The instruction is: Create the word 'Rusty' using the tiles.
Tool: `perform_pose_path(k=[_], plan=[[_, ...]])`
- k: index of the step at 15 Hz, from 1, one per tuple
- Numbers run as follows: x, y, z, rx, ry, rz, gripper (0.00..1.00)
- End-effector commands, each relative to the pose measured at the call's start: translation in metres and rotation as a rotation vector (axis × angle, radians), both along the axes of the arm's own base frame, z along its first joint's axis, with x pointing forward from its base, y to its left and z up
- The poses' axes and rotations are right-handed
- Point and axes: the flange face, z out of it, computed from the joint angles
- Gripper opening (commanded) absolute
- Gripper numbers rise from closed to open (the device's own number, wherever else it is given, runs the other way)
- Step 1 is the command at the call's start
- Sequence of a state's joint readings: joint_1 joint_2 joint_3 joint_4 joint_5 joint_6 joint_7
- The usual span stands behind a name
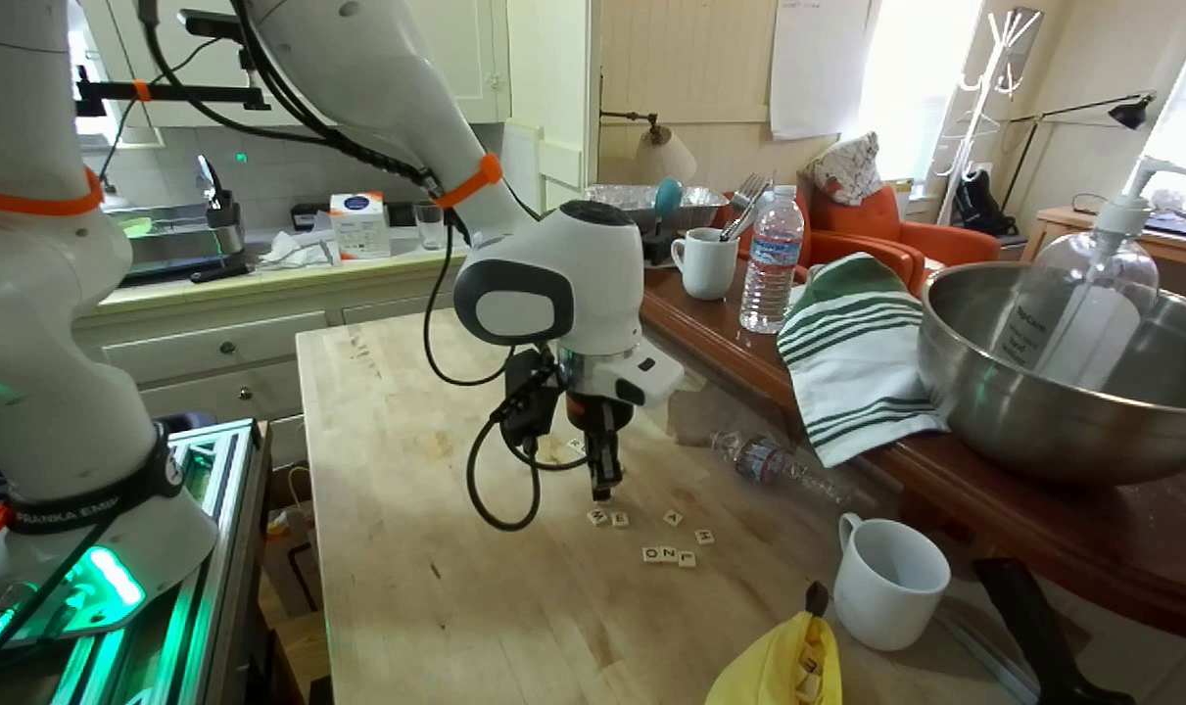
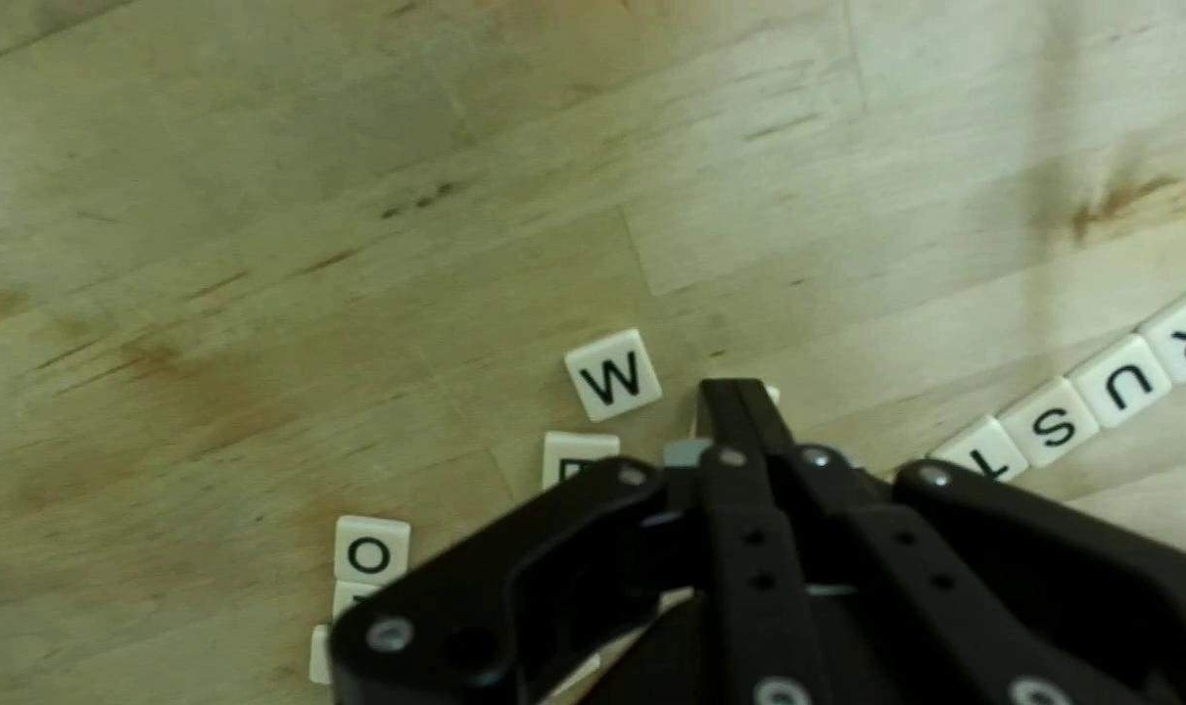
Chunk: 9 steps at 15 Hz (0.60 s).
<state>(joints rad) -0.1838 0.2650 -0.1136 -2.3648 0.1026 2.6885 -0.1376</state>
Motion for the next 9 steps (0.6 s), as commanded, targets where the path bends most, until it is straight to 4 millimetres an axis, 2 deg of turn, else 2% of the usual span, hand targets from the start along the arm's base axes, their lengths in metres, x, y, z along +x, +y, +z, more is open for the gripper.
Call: perform_pose_path(k=[1, 5, 9], plan=[[-0.007, -0.002, -0.008, -0.018, -0.002, 0.040, 0.00], [-0.007, -0.012, -0.009, -0.043, -0.001, 0.050, 0.00], [-0.011, -0.029, -0.011, -0.075, 0.015, 0.050, 0.00]])
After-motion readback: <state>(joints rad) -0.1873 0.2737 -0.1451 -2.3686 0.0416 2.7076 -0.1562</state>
